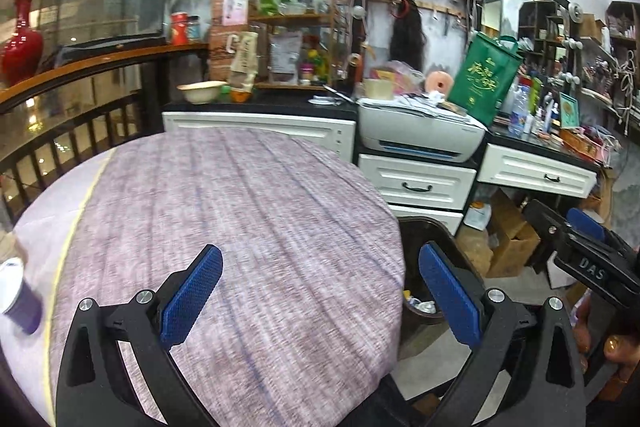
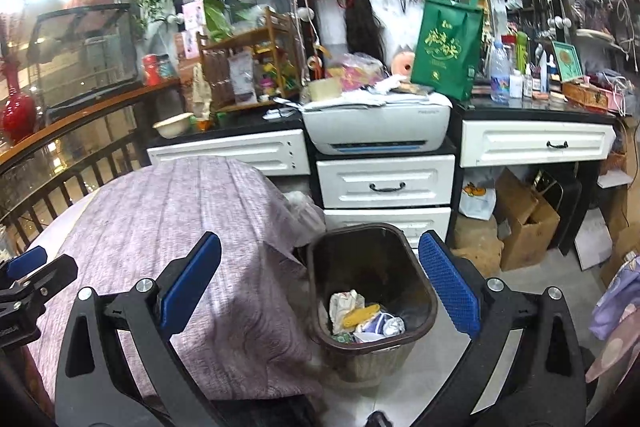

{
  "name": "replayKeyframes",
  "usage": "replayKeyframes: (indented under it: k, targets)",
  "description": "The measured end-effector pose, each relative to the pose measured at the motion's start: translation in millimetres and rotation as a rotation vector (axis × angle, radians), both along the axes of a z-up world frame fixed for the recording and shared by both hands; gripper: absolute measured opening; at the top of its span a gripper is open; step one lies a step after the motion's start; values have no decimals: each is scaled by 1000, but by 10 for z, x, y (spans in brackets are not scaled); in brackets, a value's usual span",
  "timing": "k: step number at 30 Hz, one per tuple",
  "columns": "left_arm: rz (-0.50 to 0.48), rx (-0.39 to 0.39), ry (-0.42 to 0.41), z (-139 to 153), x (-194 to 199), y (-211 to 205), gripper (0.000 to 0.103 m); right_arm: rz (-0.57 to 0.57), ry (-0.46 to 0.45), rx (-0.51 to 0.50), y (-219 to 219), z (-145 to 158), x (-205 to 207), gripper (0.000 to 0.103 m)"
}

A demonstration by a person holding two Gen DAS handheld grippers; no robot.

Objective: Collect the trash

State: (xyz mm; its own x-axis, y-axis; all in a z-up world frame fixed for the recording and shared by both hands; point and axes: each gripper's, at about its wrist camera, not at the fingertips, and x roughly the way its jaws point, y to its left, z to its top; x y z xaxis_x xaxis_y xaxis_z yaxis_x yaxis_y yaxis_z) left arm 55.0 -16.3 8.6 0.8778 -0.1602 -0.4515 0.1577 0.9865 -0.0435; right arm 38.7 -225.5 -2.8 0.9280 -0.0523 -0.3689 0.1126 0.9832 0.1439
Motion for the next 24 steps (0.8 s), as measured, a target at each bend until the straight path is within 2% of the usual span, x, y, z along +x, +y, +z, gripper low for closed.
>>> replayKeyframes:
  k: [7, 11, 19, 24]
  targets:
    - [83, -20, -62, 47, -290, 145, 97, -1, -85, -67, 172, 37, -318, 97]
    - [127, -20, -104, 67, -395, 210, 97, -30, -113, -66, 163, 37, -437, 97]
    - [139, -7, -141, 99, -447, 165, 97, -37, -187, -80, 155, 96, -599, 97]
    - [141, -21, -151, 100, -475, 201, 97, -6, -194, -107, 202, 108, -604, 97]
